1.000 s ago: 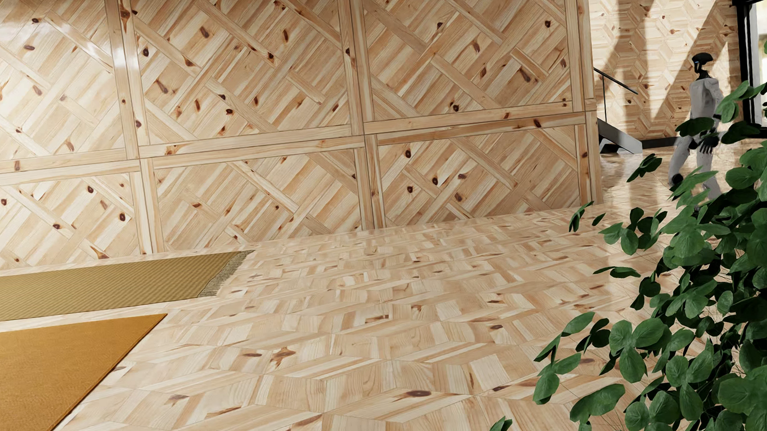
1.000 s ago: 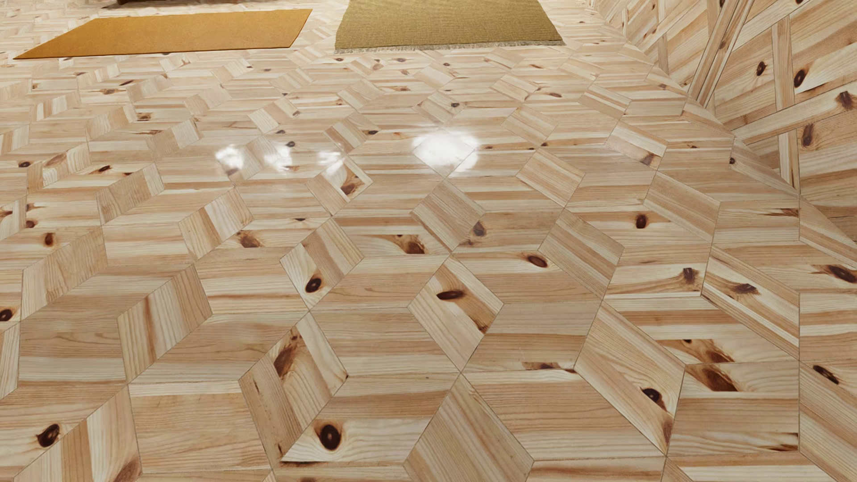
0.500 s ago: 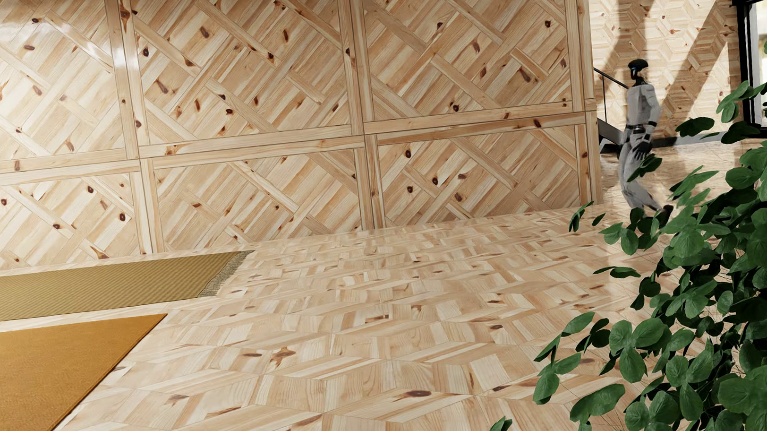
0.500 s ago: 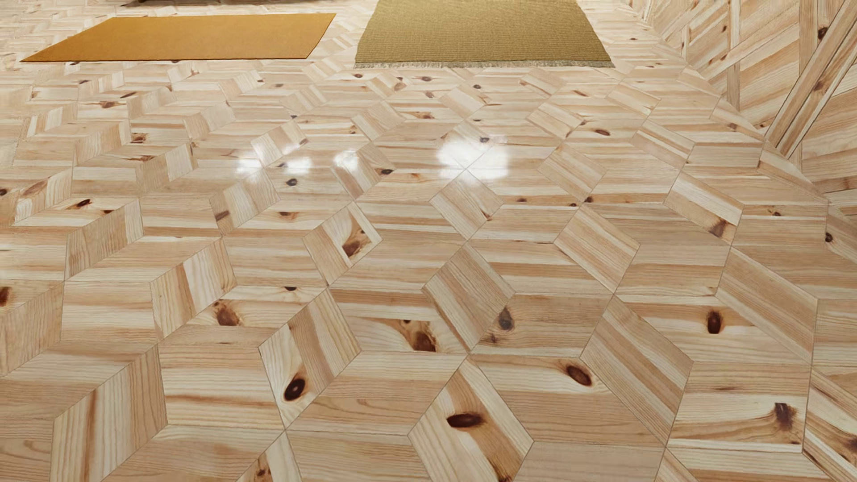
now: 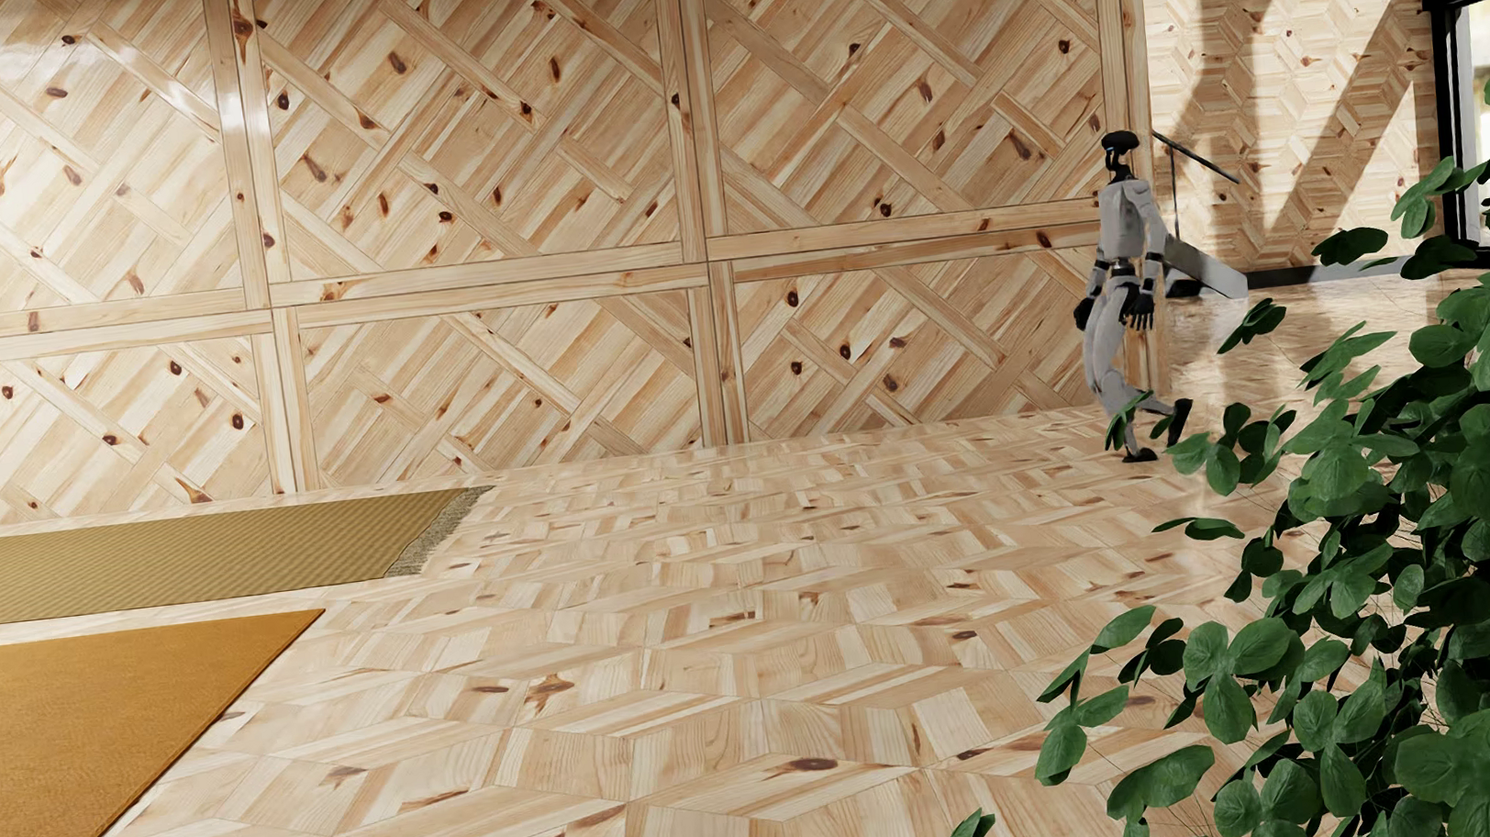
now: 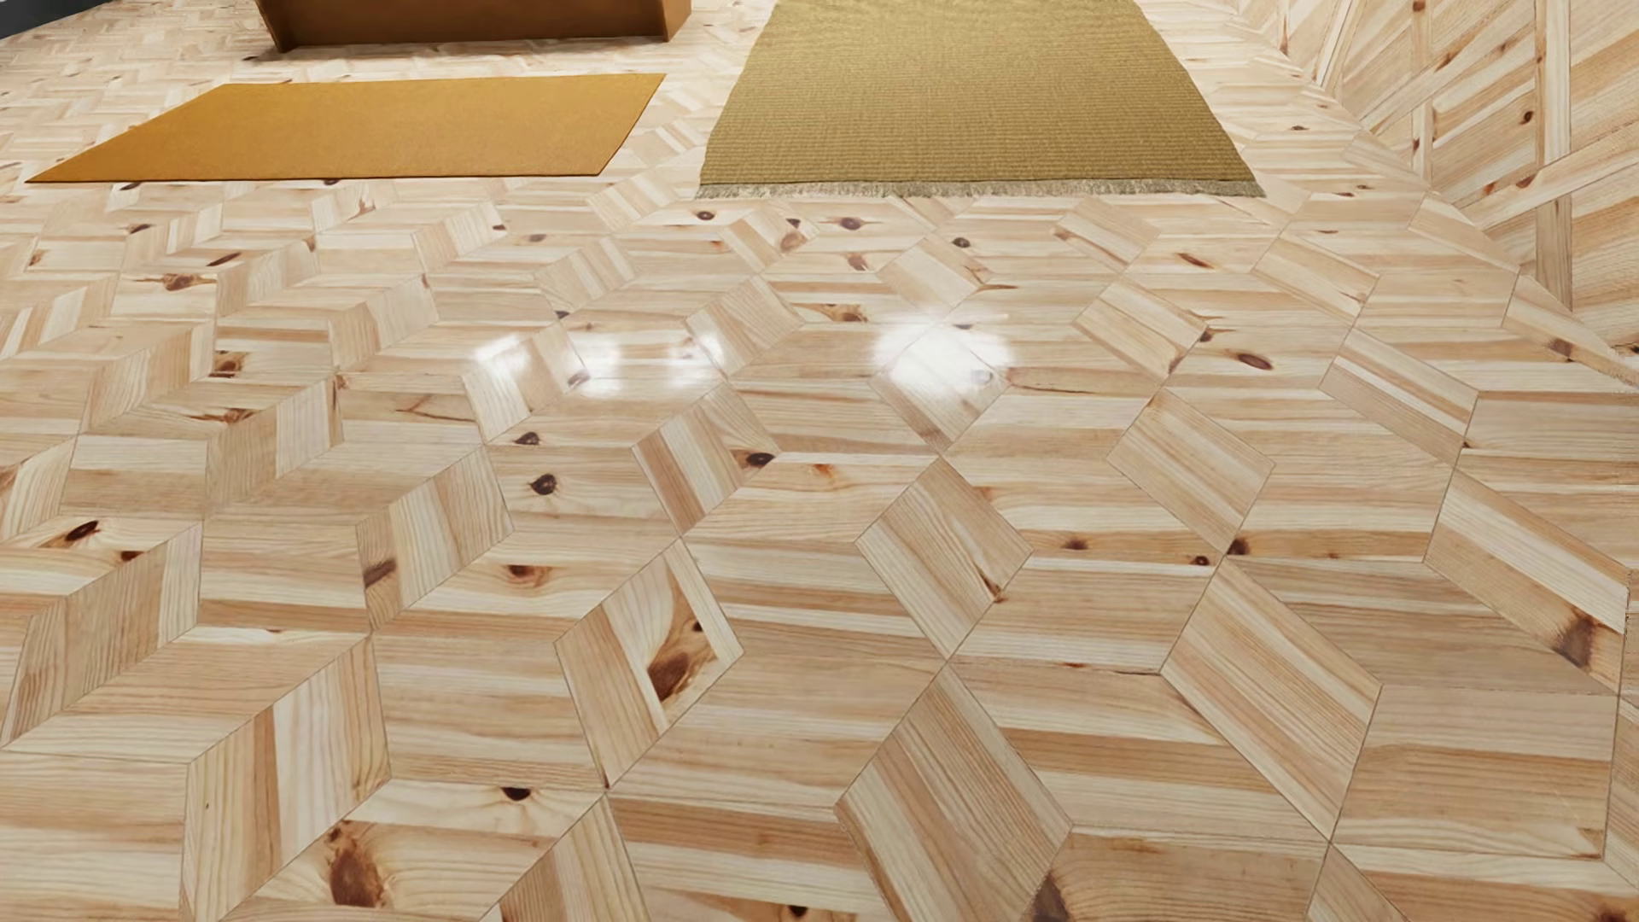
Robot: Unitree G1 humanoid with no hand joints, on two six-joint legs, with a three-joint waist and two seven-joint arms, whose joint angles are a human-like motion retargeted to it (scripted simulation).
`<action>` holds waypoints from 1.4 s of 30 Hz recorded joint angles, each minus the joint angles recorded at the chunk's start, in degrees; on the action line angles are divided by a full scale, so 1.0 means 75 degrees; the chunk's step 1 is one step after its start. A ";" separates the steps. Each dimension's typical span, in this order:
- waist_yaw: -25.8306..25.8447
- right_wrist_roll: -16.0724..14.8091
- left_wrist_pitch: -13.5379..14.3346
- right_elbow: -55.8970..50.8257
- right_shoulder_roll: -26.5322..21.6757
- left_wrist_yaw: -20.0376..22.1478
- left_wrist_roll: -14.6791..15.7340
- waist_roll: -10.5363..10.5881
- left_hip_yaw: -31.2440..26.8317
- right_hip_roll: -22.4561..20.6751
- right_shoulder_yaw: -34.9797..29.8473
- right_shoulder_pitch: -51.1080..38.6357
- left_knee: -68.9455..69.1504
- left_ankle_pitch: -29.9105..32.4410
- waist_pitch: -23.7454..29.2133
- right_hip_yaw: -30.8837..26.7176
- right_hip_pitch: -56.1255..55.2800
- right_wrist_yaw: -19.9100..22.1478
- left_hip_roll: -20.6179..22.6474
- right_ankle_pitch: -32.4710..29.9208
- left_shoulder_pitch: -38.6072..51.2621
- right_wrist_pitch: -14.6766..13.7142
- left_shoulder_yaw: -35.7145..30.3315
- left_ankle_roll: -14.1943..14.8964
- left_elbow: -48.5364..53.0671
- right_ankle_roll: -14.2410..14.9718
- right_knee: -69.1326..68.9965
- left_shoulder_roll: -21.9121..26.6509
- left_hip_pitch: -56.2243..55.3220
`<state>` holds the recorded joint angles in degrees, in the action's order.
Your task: Go forward
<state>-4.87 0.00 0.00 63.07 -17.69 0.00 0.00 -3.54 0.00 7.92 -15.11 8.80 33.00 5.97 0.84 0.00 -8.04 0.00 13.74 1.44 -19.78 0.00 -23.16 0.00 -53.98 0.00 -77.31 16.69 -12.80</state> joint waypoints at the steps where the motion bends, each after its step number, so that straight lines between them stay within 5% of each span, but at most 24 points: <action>1: 0.0423 0.0000 0.0000 0.0166 0.0064 0.0000 0.0000 0.0067 0.0000 -0.0045 0.0014 0.0042 -0.0297 -0.0485 0.0041 0.0000 -0.0536 0.0000 -0.0049 0.0391 0.0243 0.0000 0.0084 0.0000 0.0051 0.0000 -0.0211 0.0083 0.0691; 4: 0.1577 0.0000 0.0000 -0.0099 0.0143 0.0000 0.0000 0.0262 0.0000 -0.0092 -0.0119 0.0533 -0.0893 -0.1637 0.0172 0.0000 -0.1849 0.0000 -0.0461 0.0517 0.0927 0.0000 0.0326 0.0000 0.0462 0.0000 0.1637 0.0394 0.2281; 7: 0.2226 0.0000 0.0000 -0.0403 0.0187 0.0000 0.0000 0.0299 0.0000 -0.0132 -0.0131 0.0969 -0.1148 -0.2676 0.0058 0.0000 -0.2195 0.0000 -0.0683 -0.0599 0.1669 0.0000 0.0778 0.0000 0.0852 0.0000 0.5533 0.0581 0.3340; 8: 0.2347 0.0000 0.0000 -0.0205 0.0206 0.0000 0.0000 0.0320 0.0000 -0.0184 -0.0198 0.1063 -0.1131 -0.2840 -0.0027 0.0000 -0.2118 0.0000 -0.0801 -0.2795 0.1871 0.0000 0.0887 0.0000 0.1013 0.0000 0.9078 0.0578 0.3564; 10: 0.2562 0.0000 0.0000 -0.0003 0.0279 0.0000 0.0000 0.0379 0.0000 -0.0333 -0.0167 0.1198 -0.1000 -0.2258 0.0007 0.0000 -0.2540 0.0000 -0.1068 -0.0659 0.2110 0.0000 0.1182 0.0000 0.1298 0.0000 0.6195 0.0529 0.3976; 12: 0.2699 0.0000 0.0000 0.0356 0.0358 0.0000 0.0000 0.0462 0.0000 -0.0567 -0.0389 0.1354 0.0363 -0.0103 -0.0136 0.0000 -0.2645 0.0000 -0.1258 -0.1068 0.1892 0.0000 0.1342 0.0000 0.1263 0.0000 0.5170 0.0289 0.3759; 13: 0.2558 0.0000 0.0000 0.0420 0.0397 0.0000 0.0000 0.0536 0.0000 -0.0890 -0.0255 0.1427 0.1403 0.1078 -0.0149 0.0000 -0.2349 0.0000 -0.1395 -0.0572 0.1646 0.0000 0.1298 0.0000 0.1229 0.0000 0.4887 0.0188 0.3346; 14: 0.2416 0.0000 0.0000 0.0347 0.0393 0.0000 0.0000 0.0534 0.0000 -0.1068 -0.0313 0.1380 0.2894 0.1506 -0.0132 0.0000 -0.1993 0.0000 -0.1372 -0.0137 0.1582 0.0000 0.1171 0.0000 0.1195 0.0000 0.4848 0.0130 0.2548; 17: 0.1466 0.0000 0.0000 -0.0012 0.0312 0.0000 0.0000 0.0319 0.0000 -0.1338 -0.0439 0.0939 0.5428 0.1092 -0.0004 0.0000 -0.0297 0.0000 -0.1251 0.0429 0.1165 0.0000 0.0732 0.0000 0.0822 0.0000 0.5421 0.0067 0.0420; 22: -0.0292 0.0000 0.0000 -0.1440 -0.0225 0.0000 0.0000 -0.0024 0.0000 -0.1078 -0.0162 -0.0086 0.1214 0.2591 0.0291 0.0000 0.2220 0.0000 -0.1203 0.1238 0.0360 0.0000 0.0520 0.0000 0.0050 0.0000 0.6379 0.0176 -0.1391; 23: -0.0531 0.0000 0.0000 -0.1606 -0.0346 0.0000 0.0000 -0.0014 0.0000 -0.1060 -0.0015 -0.0341 -0.0048 0.2201 0.0254 0.0000 0.2369 0.0000 -0.1198 0.1540 0.0296 0.0000 0.0323 0.0000 -0.0170 0.0000 0.6330 0.0154 -0.1488; 24: -0.0654 0.0000 0.0000 -0.1749 -0.0406 0.0000 0.0000 0.0020 0.0000 -0.1077 0.0243 -0.0503 -0.0898 0.0048 0.0212 0.0000 0.2692 0.0000 -0.1170 0.1821 0.0138 0.0000 0.0235 0.0000 -0.0358 0.0000 0.6364 0.0112 -0.1418; 25: -0.0897 0.0000 0.0000 -0.1715 -0.0429 0.0000 0.0000 -0.0032 0.0000 -0.0971 0.0325 -0.0726 -0.2136 -0.1230 0.0143 0.0000 0.2823 0.0000 -0.1187 0.1871 0.0101 0.0000 -0.0143 0.0000 -0.0644 0.0000 0.6277 0.0109 -0.1393; 26: -0.0985 0.0000 0.0000 -0.1734 -0.0428 0.0000 0.0000 -0.0051 0.0000 -0.0857 0.0476 -0.0814 -0.1058 -0.1616 0.0160 0.0000 0.3085 0.0000 -0.1135 0.1677 -0.0057 0.0000 -0.0176 0.0000 -0.0818 0.0000 0.6118 0.0071 -0.1453; 28: -0.1126 0.0000 0.0000 -0.1669 -0.0368 0.0000 0.0000 -0.0144 0.0000 -0.0566 0.0730 -0.0720 -0.0883 0.0255 0.0074 0.0000 0.3286 0.0000 -0.0821 0.0503 -0.0277 0.0000 -0.0339 0.0000 -0.1026 0.0000 0.5487 -0.0054 -0.1711; 29: -0.1073 0.0000 0.0000 -0.1501 -0.0249 0.0000 0.0000 -0.0235 0.0000 -0.0393 0.0835 -0.0545 -0.0481 0.1086 -0.0029 0.0000 0.3243 0.0000 -0.0618 -0.0799 -0.0367 0.0000 -0.0293 0.0000 -0.1128 0.0000 0.4940 -0.0115 -0.1808; 31: -0.1029 0.0000 0.0000 -0.1180 -0.0071 0.0000 0.0000 -0.0310 0.0000 -0.0056 0.0806 -0.0135 0.0129 0.1177 -0.0070 0.0000 0.2145 0.0000 -0.0253 -0.3347 -0.0464 0.0000 0.0208 0.0000 -0.0900 0.0000 0.2893 -0.0159 -0.1416; 32: -0.0899 0.0000 0.0000 -0.1004 -0.0044 0.0000 0.0000 -0.0293 0.0000 0.0005 0.0565 -0.0067 0.0287 0.1020 -0.0036 0.0000 0.1281 0.0000 0.0012 -0.2901 -0.0400 0.0000 0.0282 0.0000 -0.0679 0.0000 0.1559 -0.0150 -0.1106; 34: -0.0289 0.0000 0.0000 -0.0544 0.0090 0.0000 0.0000 -0.0131 0.0000 -0.0134 0.0175 -0.0092 0.0115 0.0237 0.0139 0.0000 0.0021 0.0000 0.0065 0.0142 0.0067 0.0000 0.0224 0.0000 -0.0638 0.0000 0.0047 -0.0107 0.0061; 35: 0.0141 0.0000 0.0000 -0.0411 0.0166 0.0000 0.0000 -0.0046 0.0000 -0.0175 0.0116 -0.0042 -0.0166 -0.0297 0.0170 0.0000 -0.0606 0.0000 -0.0010 0.0660 0.0273 0.0000 0.0301 0.0000 -0.0424 0.0000 -0.0073 -0.0045 0.0679; 39: 0.1854 0.0000 0.0000 -0.0734 0.0209 0.0000 0.0000 0.0234 0.0000 -0.0077 -0.0274 0.0561 -0.1097 -0.2126 0.0263 0.0000 -0.2060 0.0000 -0.0605 0.0064 0.1362 0.0000 0.0492 0.0000 0.0326 0.0000 0.3279 0.0484 0.2755; 42: 0.2393 0.0000 0.0000 -0.0630 0.0257 0.0000 0.0000 0.0235 0.0000 -0.0053 -0.0352 0.0944 -0.1128 -0.3110 -0.0025 0.0000 -0.2239 0.0000 -0.0847 -0.0662 0.2030 0.0000 0.1026 0.0000 0.1102 0.0000 0.7006 0.0767 0.3491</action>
<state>13.08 0.00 0.00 58.35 -15.77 0.00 0.00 -1.78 0.00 7.52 -17.75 15.88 24.54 -17.35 0.66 0.00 -24.83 0.00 7.39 -3.52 -4.55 0.00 -15.47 0.00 -45.71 0.00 -24.76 22.44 13.38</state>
